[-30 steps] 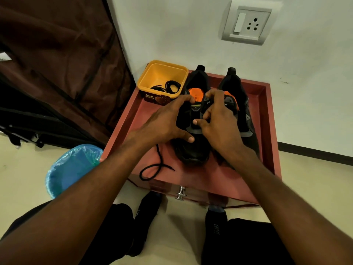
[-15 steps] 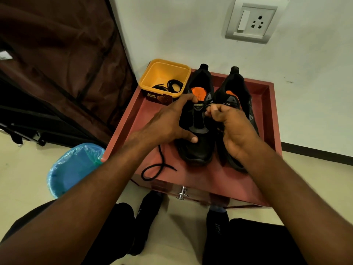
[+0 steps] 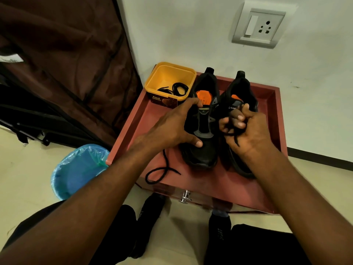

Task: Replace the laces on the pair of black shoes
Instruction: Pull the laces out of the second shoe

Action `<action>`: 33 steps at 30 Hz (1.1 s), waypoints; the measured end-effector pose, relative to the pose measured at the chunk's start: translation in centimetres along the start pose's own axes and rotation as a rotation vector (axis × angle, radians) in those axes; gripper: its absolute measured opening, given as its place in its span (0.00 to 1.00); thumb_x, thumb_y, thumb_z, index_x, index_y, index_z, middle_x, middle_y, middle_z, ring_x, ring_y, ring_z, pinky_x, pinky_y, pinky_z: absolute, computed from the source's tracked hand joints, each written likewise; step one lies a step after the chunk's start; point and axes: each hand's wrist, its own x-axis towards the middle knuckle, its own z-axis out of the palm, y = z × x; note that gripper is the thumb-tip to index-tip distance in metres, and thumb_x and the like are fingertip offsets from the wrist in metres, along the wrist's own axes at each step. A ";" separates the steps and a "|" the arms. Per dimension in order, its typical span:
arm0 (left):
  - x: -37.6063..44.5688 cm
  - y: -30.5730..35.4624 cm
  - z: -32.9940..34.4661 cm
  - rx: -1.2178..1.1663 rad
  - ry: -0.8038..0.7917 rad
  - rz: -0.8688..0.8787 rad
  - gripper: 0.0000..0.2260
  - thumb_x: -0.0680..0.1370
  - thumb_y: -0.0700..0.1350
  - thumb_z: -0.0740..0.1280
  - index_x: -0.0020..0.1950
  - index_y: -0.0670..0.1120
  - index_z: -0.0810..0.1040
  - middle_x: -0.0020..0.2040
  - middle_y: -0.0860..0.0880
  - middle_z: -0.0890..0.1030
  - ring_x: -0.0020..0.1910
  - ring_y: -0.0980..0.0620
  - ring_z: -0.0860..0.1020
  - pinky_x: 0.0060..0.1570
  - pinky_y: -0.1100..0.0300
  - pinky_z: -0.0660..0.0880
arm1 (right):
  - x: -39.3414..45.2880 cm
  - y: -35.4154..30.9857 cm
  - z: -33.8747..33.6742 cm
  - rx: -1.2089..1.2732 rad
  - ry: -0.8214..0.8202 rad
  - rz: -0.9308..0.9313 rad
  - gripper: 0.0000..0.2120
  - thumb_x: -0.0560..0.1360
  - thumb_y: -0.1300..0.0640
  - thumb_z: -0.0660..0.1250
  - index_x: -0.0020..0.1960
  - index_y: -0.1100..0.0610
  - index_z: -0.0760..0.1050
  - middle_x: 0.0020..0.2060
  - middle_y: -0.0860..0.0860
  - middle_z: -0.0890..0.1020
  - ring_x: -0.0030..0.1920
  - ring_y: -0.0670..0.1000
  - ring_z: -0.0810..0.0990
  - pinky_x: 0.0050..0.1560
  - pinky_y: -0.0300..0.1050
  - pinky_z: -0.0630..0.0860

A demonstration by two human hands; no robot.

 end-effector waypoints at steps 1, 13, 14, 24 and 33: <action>0.1 0.0 0.1 0.009 0.002 0.002 0.47 0.61 0.53 0.86 0.72 0.63 0.62 0.69 0.56 0.75 0.61 0.50 0.78 0.50 0.54 0.78 | 0.0 0.0 0.0 -0.232 0.013 -0.105 0.13 0.87 0.52 0.57 0.45 0.54 0.69 0.27 0.47 0.68 0.22 0.45 0.64 0.31 0.42 0.74; 0.1 0.8 0.0 0.244 -0.017 0.040 0.39 0.68 0.56 0.81 0.76 0.61 0.68 0.83 0.50 0.53 0.77 0.43 0.65 0.67 0.43 0.75 | -1.0 -1.9 -1.2 -1.648 0.200 -0.884 0.30 0.84 0.37 0.57 0.31 0.54 0.74 0.25 0.51 0.75 0.26 0.51 0.73 0.28 0.46 0.64; 0.0 1.1 0.0 0.312 -0.005 0.051 0.36 0.70 0.57 0.80 0.75 0.59 0.71 0.83 0.50 0.53 0.76 0.41 0.65 0.66 0.42 0.76 | -1.4 -2.3 -1.3 -1.673 0.240 -0.875 0.31 0.84 0.36 0.57 0.29 0.55 0.72 0.24 0.51 0.73 0.25 0.51 0.72 0.29 0.44 0.62; 0.0 1.7 2.2 0.360 0.013 0.037 0.60 0.63 0.71 0.77 0.83 0.55 0.44 0.83 0.51 0.40 0.79 0.37 0.60 0.59 0.38 0.78 | -2.1 -1.4 -2.2 -1.725 -0.062 -0.820 0.12 0.77 0.47 0.72 0.57 0.52 0.80 0.49 0.46 0.83 0.49 0.48 0.81 0.50 0.50 0.81; 0.0 1.1 2.2 0.180 -0.040 -0.008 0.56 0.59 0.72 0.76 0.80 0.71 0.48 0.84 0.55 0.37 0.83 0.44 0.52 0.71 0.44 0.70 | -1.7 -0.1 -2.0 -1.824 -0.062 -0.517 0.06 0.78 0.54 0.73 0.45 0.55 0.84 0.36 0.51 0.85 0.36 0.49 0.83 0.35 0.43 0.76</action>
